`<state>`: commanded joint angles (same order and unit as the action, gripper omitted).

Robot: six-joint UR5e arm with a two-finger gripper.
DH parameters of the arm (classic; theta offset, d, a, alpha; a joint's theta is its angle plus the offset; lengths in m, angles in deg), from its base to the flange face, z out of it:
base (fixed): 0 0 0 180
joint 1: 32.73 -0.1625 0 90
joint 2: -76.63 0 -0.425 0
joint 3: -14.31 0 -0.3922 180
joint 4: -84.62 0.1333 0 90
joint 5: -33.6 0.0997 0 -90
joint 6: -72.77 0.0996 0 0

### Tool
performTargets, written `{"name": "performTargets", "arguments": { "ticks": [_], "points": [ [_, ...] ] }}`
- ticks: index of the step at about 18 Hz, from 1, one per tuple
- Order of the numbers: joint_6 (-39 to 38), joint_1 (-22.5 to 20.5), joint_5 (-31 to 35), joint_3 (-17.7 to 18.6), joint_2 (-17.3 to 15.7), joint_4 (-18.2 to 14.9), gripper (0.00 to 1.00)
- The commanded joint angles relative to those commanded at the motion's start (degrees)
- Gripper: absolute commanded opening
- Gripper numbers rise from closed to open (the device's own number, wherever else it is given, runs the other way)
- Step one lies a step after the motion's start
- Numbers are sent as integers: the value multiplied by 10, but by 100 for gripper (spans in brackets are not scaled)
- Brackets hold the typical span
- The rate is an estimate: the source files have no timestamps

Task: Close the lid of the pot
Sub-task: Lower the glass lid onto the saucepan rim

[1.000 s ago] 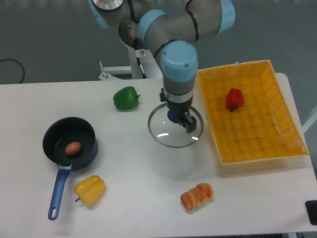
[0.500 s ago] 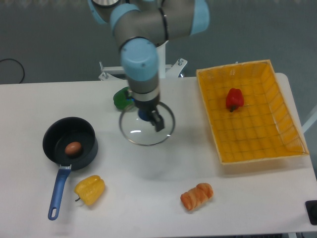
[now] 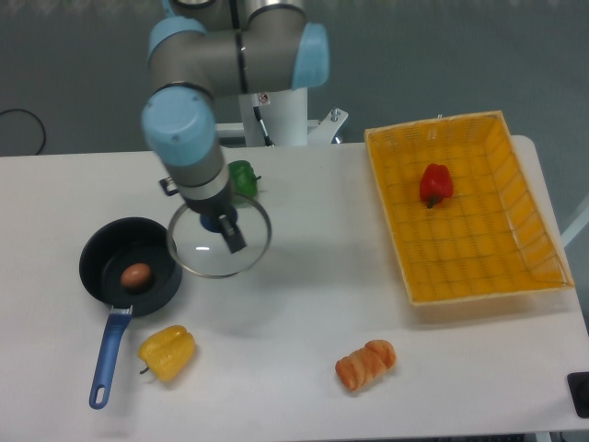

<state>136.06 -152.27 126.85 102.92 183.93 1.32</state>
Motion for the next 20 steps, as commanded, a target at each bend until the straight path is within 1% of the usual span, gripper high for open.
{"name": "performTargets", "arguments": {
  "ticks": [1, 3, 9, 11, 15, 17, 20],
  "points": [
    [-12, 10, 0, -15, 5, -9, 56],
    [-28, 19, -3, -28, 11, -12, 56],
    [-72, 60, -5, -33, 36, -9, 55],
    [-88, 72, -6, -34, 40, -9, 55],
    [-128, 98, -6, -51, 48, -9, 55],
    [-146, 109, -6, -60, 61, -9, 55],
    [-163, 121, -1, -59, 70, -10, 55]
  ]
}}
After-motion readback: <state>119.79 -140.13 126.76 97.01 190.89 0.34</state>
